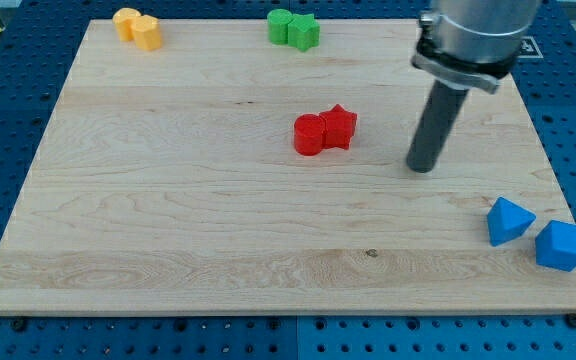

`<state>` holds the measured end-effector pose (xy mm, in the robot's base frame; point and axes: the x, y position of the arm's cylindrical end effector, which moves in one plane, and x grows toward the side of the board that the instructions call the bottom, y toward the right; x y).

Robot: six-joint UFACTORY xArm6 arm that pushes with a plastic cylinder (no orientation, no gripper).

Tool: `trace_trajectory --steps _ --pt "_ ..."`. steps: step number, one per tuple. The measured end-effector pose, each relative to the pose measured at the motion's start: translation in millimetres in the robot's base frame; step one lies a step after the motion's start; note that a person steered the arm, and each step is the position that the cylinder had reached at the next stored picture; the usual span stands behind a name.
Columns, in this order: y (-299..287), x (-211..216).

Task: Slide the red circle to the center left

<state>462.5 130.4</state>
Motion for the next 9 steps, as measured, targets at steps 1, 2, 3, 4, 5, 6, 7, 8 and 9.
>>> trace_trajectory --steps 1,2,3,4,5,6,7,8,9 --pt "-44 -12" --pt "-86 -30" --pt "-125 -41" --pt "-156 -42" --pt "-189 -49" --pt "-207 -79" --pt "-236 -91" --pt "-270 -91" --pt "-293 -88"
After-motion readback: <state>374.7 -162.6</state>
